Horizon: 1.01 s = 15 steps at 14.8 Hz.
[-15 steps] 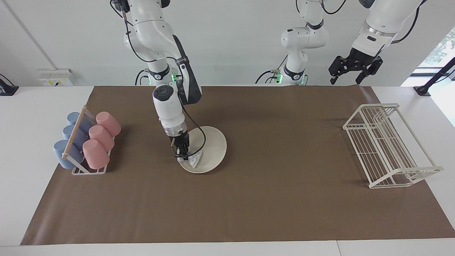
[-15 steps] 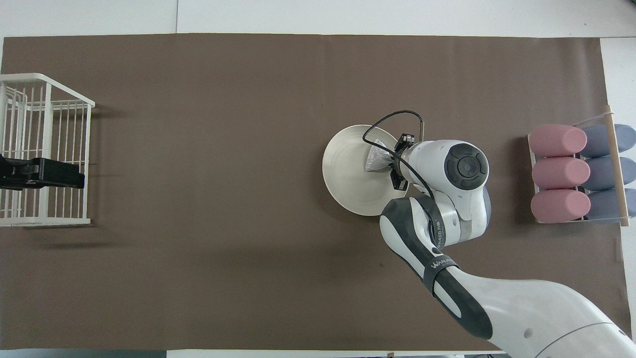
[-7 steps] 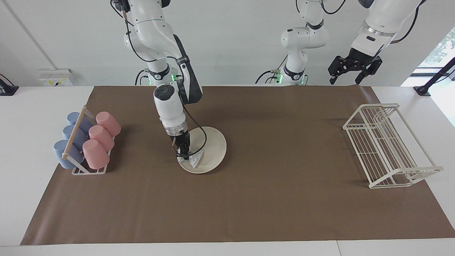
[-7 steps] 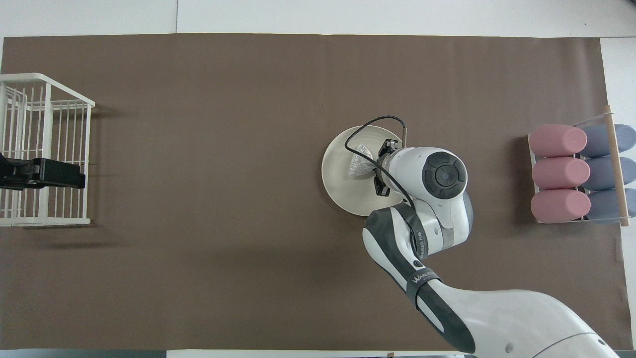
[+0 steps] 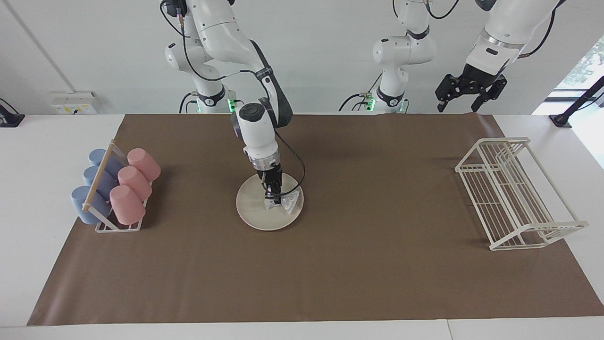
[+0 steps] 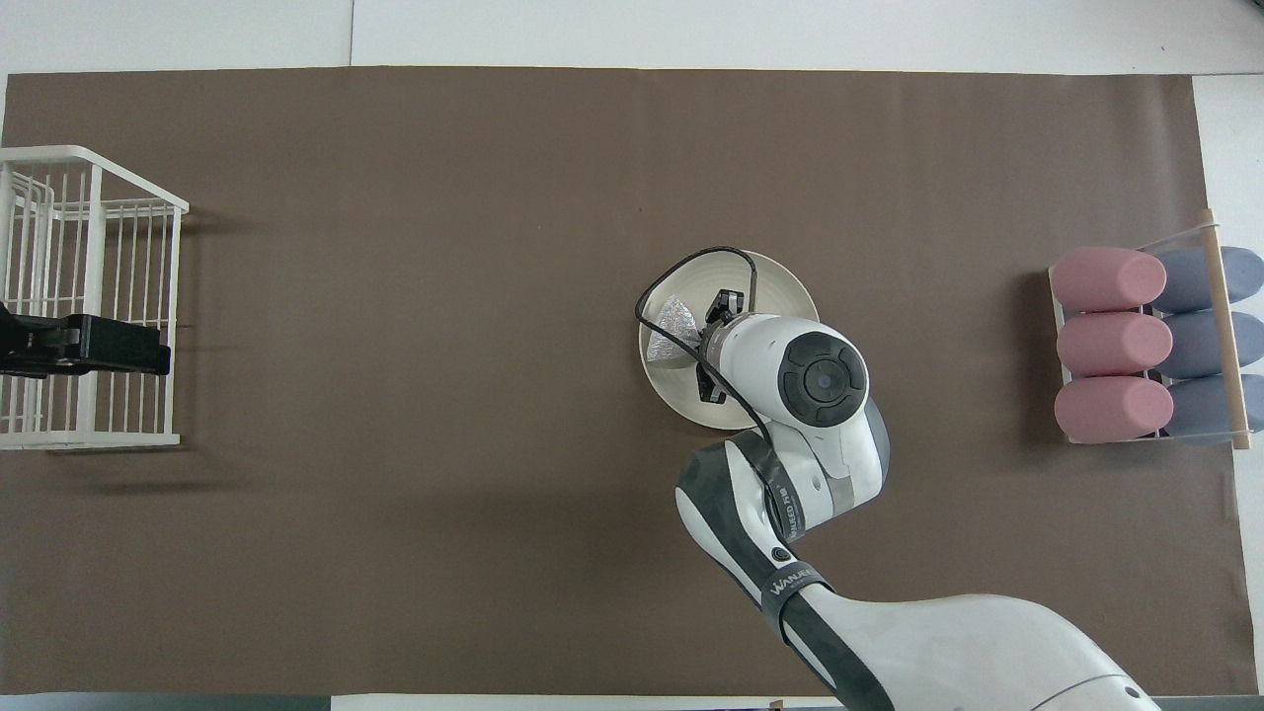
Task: Wipe plate with sponge
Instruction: 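Keep rubbing the sponge in circles over the plate with the right gripper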
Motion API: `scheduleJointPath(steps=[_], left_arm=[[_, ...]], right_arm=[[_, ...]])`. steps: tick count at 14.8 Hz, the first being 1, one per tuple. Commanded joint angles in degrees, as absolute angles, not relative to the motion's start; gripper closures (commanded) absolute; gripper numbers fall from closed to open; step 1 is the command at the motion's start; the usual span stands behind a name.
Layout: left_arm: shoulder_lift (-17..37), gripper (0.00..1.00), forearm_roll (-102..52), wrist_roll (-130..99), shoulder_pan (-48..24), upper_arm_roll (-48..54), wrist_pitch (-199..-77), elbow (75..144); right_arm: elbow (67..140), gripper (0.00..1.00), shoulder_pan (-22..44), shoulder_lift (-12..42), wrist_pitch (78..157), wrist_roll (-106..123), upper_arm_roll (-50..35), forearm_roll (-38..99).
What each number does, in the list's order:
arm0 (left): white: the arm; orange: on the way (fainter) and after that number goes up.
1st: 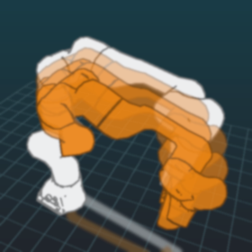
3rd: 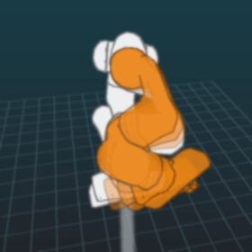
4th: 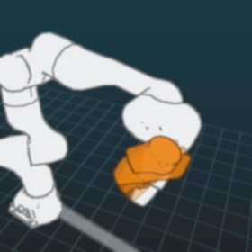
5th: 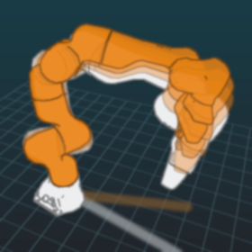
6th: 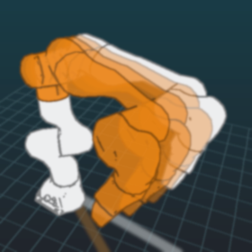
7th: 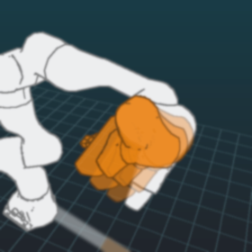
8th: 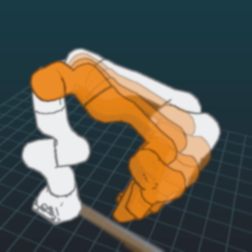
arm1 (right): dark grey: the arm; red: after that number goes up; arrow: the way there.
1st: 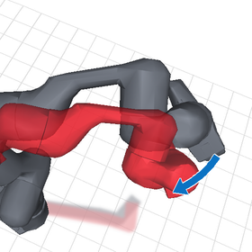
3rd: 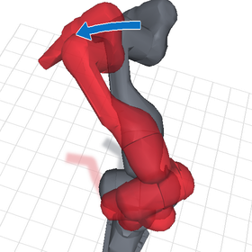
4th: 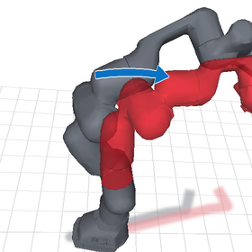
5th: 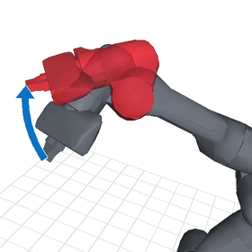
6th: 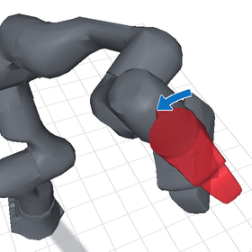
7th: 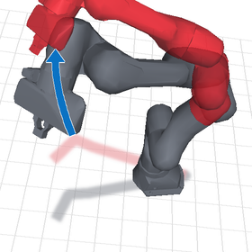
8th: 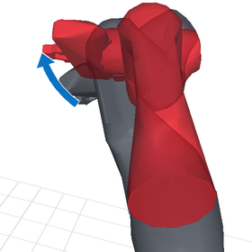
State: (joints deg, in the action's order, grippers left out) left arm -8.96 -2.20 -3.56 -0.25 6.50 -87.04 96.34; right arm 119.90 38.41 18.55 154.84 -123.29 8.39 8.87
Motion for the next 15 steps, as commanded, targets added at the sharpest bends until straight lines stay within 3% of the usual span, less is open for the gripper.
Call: scheduleJointPath(steps=[1, 8, 15], left_arm=[[-10.63, 0.0, -2.81, -4.04, -0.26, 6.42, -86.57, 97.73], [-10.63, 0.0, -2.81, -4.04, -0.09, 6.33, -86.57, 97.73], [-10.63, 0.0, -2.81, -4.13, 0.26, 6.33, -86.48, 97.73]], right_arm=[[118.65, 1.0, 38.23, 19.86, 155.83, -124.28, 8.26, 8.61], [123.83, 1.0, 33.84, 19.16, 155.39, -117.96, 8.44, 8.61], [124.63, 1.0, 30.32, 18.63, 152.14, -114.0, 8.61, 8.35]])
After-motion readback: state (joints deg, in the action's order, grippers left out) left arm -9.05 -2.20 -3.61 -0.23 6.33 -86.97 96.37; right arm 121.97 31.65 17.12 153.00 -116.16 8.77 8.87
